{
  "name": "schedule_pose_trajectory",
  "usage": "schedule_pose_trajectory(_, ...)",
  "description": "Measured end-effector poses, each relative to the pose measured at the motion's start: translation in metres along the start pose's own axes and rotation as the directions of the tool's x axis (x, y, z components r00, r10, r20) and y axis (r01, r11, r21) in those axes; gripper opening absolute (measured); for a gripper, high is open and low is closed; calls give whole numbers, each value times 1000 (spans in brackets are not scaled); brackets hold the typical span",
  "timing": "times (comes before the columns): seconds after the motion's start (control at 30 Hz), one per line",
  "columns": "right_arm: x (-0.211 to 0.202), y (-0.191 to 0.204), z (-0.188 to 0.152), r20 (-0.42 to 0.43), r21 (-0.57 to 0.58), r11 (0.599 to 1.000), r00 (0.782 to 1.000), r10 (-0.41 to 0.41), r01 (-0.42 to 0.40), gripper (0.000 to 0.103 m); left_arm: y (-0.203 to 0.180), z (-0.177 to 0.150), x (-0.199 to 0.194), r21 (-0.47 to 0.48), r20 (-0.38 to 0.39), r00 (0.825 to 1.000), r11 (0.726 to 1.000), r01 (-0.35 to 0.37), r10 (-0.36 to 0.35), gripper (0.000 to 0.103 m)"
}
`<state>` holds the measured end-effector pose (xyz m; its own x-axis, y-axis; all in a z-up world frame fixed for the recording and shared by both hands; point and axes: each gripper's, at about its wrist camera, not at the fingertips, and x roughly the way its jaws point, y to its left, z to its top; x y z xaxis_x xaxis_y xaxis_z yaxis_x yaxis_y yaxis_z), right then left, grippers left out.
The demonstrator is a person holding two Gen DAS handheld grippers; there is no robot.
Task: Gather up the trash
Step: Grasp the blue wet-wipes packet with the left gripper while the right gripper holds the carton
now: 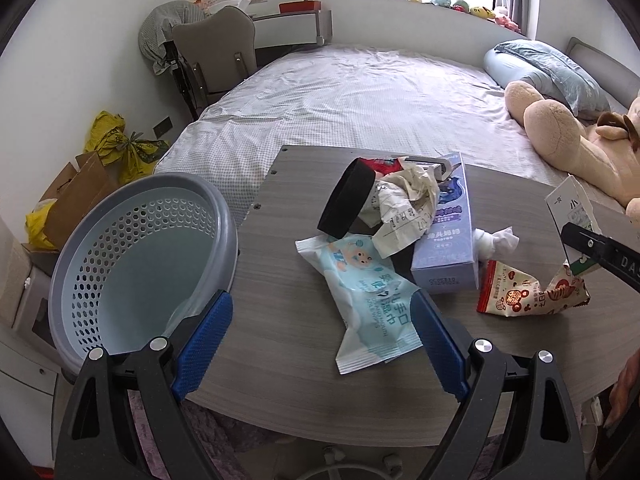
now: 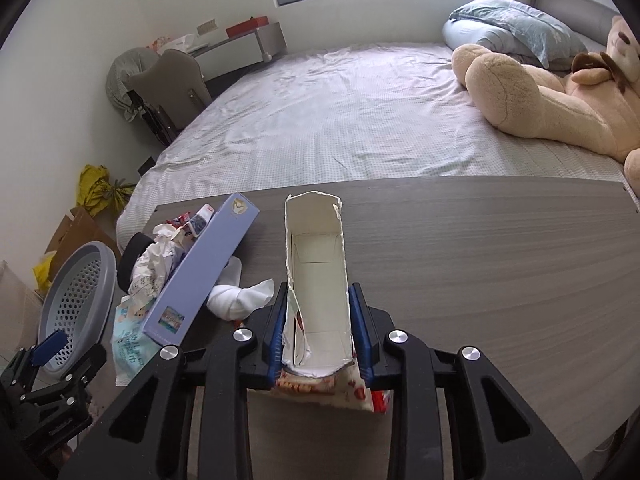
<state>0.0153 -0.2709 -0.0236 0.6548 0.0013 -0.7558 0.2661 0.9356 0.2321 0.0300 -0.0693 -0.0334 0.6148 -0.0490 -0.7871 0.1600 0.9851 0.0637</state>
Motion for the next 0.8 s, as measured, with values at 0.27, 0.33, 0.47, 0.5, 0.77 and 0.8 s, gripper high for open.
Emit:
schedule_pose_trajectory(0.27,-24,0,-23,-4,22,998,998,63,-63,29,-19,-1,9,12,-25,999,1000,29,-29,86)
schedule_pose_trajectory(0.33,-26,0,-26,-20,16,998,998,66,-66,29,-21,-2,10,11,-14,1000,1000,13,-12,86)
schedule_pose_trajectory(0.47,-29,4,-27,-42,-15,999,998,50,-51,29,-19,-4,13,5,-3,1000,1000,0,0,86)
schedule_pose_trajectory(0.5,-30,6,-26,-41,-20,999,998,48,-48,29,-19,-5,14,4,-5,1000,1000,0,0,86)
schedule_pose_trajectory(0.77,-33,15,-26,-30,-7,997,997,76,-76,29,-12,-11,29,20,-24,999,999,-42,42,86)
schedule_pose_trajectory(0.8,-32,17,-27,-36,-9,997,996,78,-78,29,-11,-12,31,22,-25,998,999,-49,50,86)
